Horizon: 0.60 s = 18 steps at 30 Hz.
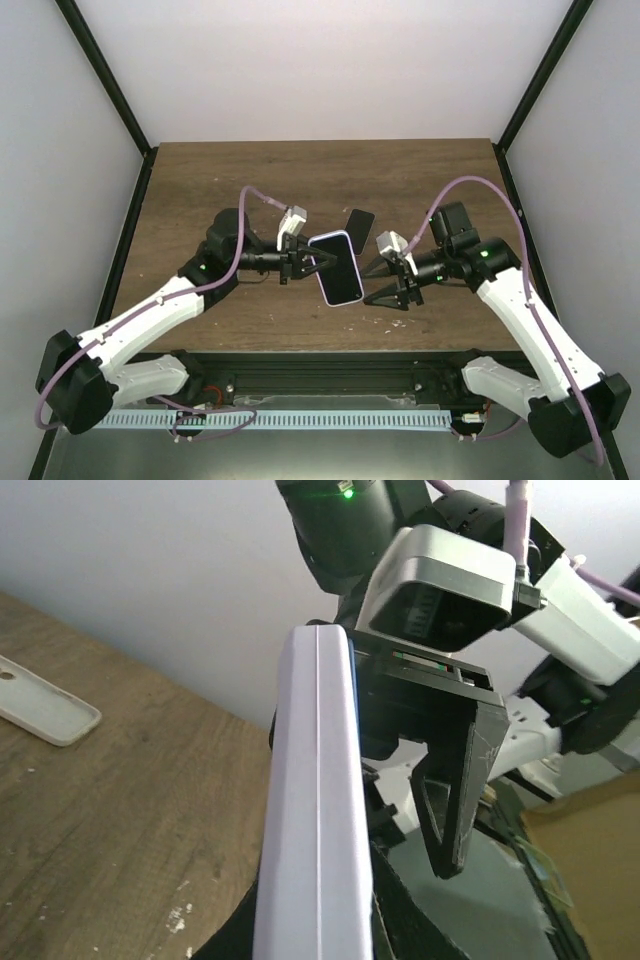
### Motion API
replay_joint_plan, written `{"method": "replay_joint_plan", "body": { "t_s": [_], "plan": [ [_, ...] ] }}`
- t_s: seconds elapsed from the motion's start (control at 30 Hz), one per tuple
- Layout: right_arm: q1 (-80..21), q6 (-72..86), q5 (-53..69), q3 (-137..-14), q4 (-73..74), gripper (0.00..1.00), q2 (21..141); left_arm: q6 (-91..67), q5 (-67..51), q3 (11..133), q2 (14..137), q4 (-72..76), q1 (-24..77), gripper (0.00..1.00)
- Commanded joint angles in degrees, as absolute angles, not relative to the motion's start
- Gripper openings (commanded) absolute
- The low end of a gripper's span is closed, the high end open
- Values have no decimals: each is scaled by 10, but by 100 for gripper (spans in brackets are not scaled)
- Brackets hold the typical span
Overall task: Take the phone out of the phone case
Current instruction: Remove the phone case from the phone.
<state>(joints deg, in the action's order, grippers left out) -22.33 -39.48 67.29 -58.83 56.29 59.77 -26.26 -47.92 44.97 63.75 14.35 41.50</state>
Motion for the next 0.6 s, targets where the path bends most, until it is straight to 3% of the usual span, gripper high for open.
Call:
{"method": "replay_joint_plan", "body": {
  "t_s": [0.0,0.13,0.27,0.57],
  "plan": [
    [-235,-479,635,-608,617,64,570,-271,-599,482,658,140,382,0],
    [-265,-502,558,-599,629,61,580,-269,-650,494,676,137,378,0],
    [-302,-504,529,-587,627,52,584,-273,-647,492,668,143,378,0],
    [-366,-455,503,-588,581,50,598,-284,-636,495,671,148,378,0]
  ]
}}
